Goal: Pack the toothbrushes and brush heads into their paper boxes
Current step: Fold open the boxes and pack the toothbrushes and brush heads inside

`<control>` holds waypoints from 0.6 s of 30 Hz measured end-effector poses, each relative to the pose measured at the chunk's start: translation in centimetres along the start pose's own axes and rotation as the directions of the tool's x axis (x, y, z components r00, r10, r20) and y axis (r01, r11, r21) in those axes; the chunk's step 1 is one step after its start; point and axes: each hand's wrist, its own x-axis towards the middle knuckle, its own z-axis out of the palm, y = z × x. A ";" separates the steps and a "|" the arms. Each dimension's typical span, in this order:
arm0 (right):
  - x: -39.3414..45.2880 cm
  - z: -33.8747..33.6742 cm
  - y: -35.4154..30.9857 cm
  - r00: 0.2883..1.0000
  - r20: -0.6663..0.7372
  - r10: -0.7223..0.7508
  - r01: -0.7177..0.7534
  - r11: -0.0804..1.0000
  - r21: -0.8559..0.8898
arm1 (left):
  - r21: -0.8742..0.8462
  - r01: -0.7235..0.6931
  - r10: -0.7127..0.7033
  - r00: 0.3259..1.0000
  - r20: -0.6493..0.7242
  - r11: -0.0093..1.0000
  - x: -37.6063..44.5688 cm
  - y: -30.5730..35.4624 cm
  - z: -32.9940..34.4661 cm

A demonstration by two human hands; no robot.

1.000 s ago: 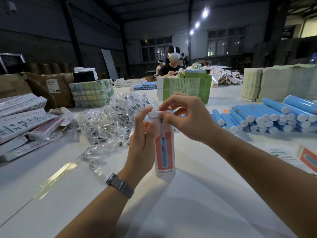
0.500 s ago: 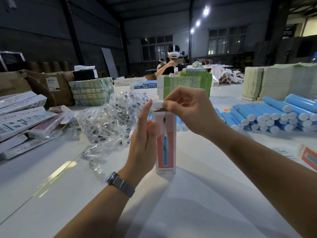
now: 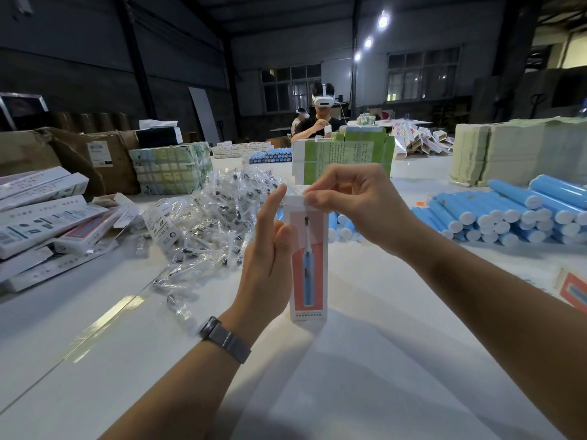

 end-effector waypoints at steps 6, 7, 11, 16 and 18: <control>0.0 0.6 -0.2 0.998 -0.039 -0.047 0.041 0.989 -0.142 | -0.013 0.005 -0.005 1.000 -0.006 1.000 0.0 0.1 -0.1; 0.0 0.5 -0.3 0.998 -0.036 -0.046 0.039 0.986 -0.160 | -0.015 0.003 -0.003 1.000 -0.008 1.000 0.0 0.1 -0.2; 0.2 -0.2 -0.7 1.000 0.017 -0.026 0.029 0.980 -0.196 | -0.001 -0.014 0.014 1.000 0.000 1.000 0.1 0.3 -0.2; 0.4 -0.8 -0.8 0.997 0.081 0.005 0.011 0.981 -0.196 | -0.006 -0.030 0.030 0.999 0.016 1.000 0.0 0.0 -0.2; 0.5 -0.9 -0.8 0.995 0.096 0.011 0.006 0.984 -0.178 | -0.017 -0.033 0.033 0.999 0.019 0.999 0.1 0.1 -0.2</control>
